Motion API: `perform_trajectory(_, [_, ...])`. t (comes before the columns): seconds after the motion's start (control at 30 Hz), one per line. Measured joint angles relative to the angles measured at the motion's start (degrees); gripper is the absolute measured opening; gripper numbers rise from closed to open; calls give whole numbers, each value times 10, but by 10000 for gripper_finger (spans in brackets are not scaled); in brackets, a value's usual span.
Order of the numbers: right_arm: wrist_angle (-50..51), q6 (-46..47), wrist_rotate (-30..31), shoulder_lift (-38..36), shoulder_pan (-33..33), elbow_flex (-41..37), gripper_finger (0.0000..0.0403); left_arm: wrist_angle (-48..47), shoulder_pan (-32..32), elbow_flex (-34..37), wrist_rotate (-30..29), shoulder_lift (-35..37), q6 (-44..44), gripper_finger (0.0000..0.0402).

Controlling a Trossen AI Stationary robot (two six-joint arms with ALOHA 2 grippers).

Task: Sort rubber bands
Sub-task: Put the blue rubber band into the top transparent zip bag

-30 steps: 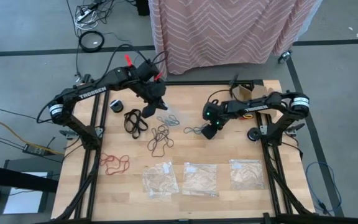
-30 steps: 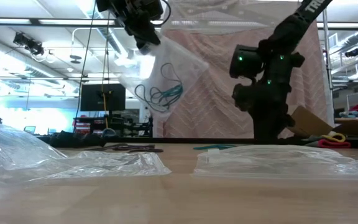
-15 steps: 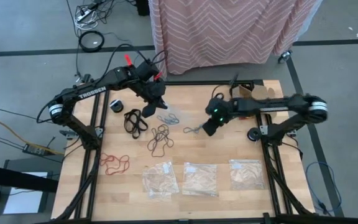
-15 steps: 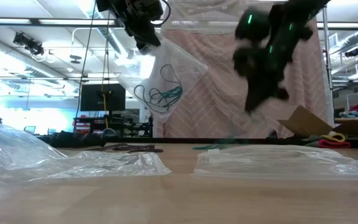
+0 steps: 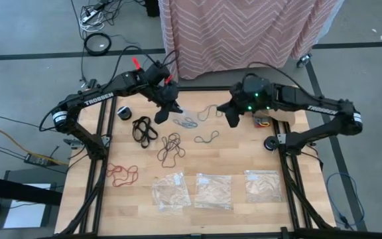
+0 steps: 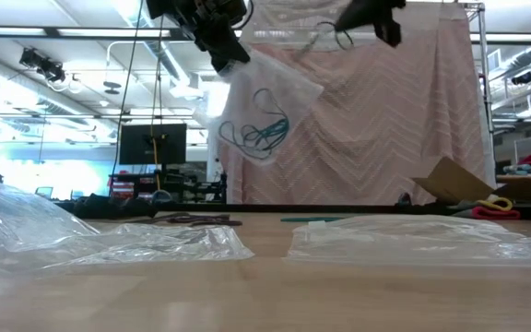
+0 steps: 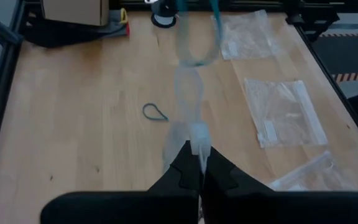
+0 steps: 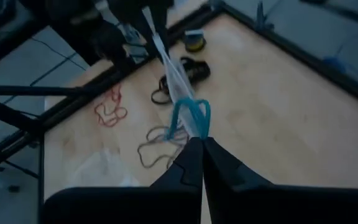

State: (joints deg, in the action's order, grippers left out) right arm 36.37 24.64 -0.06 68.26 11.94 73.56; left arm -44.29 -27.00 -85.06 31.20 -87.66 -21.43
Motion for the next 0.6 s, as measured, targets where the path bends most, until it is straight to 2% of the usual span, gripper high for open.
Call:
perform_trajectory(0.23, [20,-54,-8,61,0,82,0,16,0,0,0,0,6,0])
perform_trajectory(0.6, [28,-93,-28,131,-10,122,0,12,0,0,-1,0,9,0])
